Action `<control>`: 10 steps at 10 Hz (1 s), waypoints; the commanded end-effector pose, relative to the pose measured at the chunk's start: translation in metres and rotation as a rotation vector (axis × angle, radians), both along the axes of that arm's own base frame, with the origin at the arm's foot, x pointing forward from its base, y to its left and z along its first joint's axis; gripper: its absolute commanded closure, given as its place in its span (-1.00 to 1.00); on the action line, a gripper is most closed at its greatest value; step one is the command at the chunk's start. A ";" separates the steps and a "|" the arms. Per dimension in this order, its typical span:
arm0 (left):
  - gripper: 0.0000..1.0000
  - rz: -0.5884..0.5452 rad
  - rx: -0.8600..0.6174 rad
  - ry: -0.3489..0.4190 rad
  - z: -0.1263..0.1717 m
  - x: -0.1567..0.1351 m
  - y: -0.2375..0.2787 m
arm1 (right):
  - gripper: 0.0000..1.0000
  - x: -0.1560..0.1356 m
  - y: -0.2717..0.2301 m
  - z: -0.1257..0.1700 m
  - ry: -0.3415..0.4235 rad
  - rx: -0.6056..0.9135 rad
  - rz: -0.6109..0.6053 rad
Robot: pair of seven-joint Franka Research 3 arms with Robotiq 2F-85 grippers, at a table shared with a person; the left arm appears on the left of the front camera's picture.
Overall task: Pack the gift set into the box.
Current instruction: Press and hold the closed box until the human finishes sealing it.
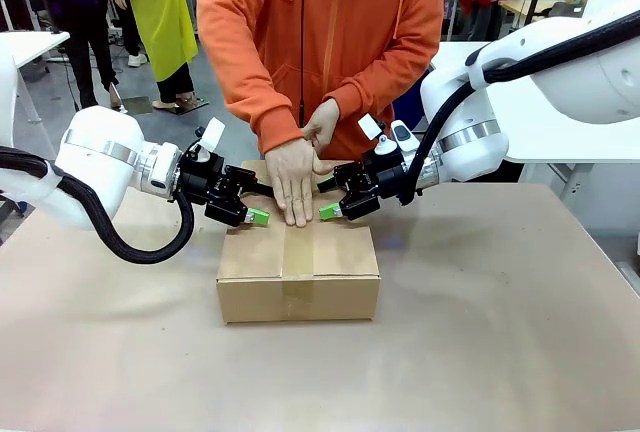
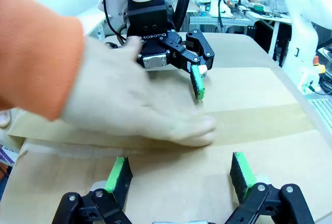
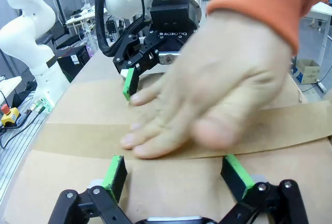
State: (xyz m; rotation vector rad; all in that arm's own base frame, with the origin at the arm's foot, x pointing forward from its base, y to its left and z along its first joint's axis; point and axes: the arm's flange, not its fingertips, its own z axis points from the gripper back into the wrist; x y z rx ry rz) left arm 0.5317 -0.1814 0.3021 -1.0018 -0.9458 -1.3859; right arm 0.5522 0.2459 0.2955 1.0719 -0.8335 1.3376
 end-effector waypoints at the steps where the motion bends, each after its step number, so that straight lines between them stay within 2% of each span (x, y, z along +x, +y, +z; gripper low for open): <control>1: -1.00 0.012 0.004 -0.011 -0.004 -0.002 -0.002 | -1.00 0.000 -0.002 -0.003 0.004 -0.023 0.003; 10: -1.00 0.012 0.004 -0.011 -0.004 -0.002 -0.002 | -1.00 0.000 -0.002 -0.003 0.004 -0.023 0.003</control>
